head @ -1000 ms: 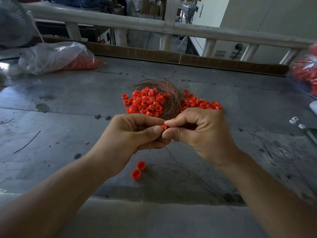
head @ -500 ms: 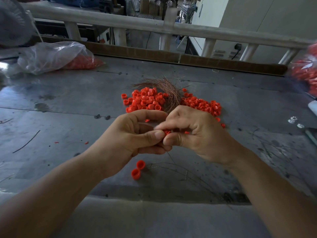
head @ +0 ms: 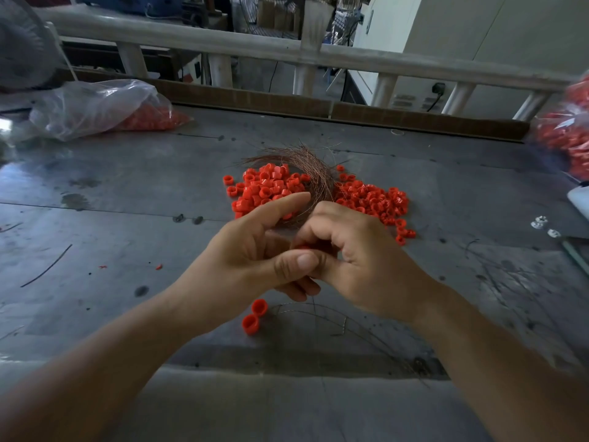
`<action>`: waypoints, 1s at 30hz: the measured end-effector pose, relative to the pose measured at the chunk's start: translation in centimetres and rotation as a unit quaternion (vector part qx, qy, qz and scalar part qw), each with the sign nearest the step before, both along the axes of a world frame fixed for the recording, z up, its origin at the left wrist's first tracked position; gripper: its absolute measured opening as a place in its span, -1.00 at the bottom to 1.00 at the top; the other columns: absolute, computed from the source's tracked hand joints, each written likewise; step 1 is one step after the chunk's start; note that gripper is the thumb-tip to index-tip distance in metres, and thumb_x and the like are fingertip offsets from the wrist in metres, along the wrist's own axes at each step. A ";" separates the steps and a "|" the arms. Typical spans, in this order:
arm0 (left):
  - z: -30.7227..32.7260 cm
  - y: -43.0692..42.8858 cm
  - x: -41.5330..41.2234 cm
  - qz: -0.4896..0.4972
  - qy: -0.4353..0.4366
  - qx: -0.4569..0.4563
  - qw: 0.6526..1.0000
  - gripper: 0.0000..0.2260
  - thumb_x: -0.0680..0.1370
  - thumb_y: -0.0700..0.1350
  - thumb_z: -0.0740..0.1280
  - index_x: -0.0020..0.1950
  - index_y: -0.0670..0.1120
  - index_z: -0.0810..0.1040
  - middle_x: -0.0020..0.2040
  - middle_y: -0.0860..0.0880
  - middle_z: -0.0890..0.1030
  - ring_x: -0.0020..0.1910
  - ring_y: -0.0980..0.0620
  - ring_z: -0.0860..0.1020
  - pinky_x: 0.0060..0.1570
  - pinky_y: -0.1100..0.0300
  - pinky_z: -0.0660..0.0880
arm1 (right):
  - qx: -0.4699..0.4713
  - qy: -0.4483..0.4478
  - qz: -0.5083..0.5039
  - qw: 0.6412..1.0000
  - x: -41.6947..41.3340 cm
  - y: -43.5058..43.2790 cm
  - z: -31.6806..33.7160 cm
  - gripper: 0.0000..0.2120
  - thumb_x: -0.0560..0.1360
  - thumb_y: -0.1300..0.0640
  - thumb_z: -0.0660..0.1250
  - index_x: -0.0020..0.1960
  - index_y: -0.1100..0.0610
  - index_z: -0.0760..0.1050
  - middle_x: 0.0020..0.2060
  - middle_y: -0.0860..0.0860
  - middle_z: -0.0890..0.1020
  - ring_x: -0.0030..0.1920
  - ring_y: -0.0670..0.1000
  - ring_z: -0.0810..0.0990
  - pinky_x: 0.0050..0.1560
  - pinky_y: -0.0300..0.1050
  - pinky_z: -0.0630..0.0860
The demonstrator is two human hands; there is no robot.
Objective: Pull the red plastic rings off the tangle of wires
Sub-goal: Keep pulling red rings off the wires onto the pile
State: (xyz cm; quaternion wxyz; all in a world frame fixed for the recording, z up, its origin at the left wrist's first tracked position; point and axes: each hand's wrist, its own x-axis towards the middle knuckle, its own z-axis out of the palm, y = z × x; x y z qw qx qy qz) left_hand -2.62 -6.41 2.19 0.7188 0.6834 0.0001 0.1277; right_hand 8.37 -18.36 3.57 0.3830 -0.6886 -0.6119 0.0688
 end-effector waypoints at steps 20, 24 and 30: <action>0.6 0.4 -0.1 -0.064 0.022 -0.155 0.986 -0.54 0.30 0.02 0.50 0.15 -0.09 0.57 -0.21 -0.20 0.64 -0.36 -0.09 0.64 -0.41 0.23 0.56 | 0.016 0.132 0.007 0.991 -0.4 -0.3 0.8 -0.87 0.24 -0.01 0.44 -0.25 -0.11 0.53 -0.32 -0.19 0.51 -0.24 -0.23 0.51 -0.18 -0.38 0.42; 0.6 0.5 0.1 -0.021 -0.001 -0.181 0.983 -0.69 0.30 -0.10 0.41 0.03 -0.10 0.64 -0.30 -0.15 0.64 -0.36 -0.02 0.64 -0.41 0.27 0.55 | 0.028 0.212 -0.018 0.977 0.0 -0.2 0.9 -0.76 0.21 -0.10 0.44 -0.18 -0.04 0.55 -0.32 -0.08 0.61 -0.27 -0.11 0.58 -0.25 -0.29 0.49; 0.7 1.1 0.4 0.033 -0.030 -0.224 0.974 -0.79 0.29 -0.12 0.34 -0.16 -0.14 0.68 -0.23 -0.13 0.67 -0.30 0.07 0.64 -0.33 0.31 0.55 | -0.016 0.251 -0.018 0.968 0.7 -0.2 0.7 -0.78 0.21 -0.06 0.38 -0.18 -0.03 0.54 -0.39 -0.11 0.61 -0.39 -0.16 0.56 -0.36 -0.33 0.48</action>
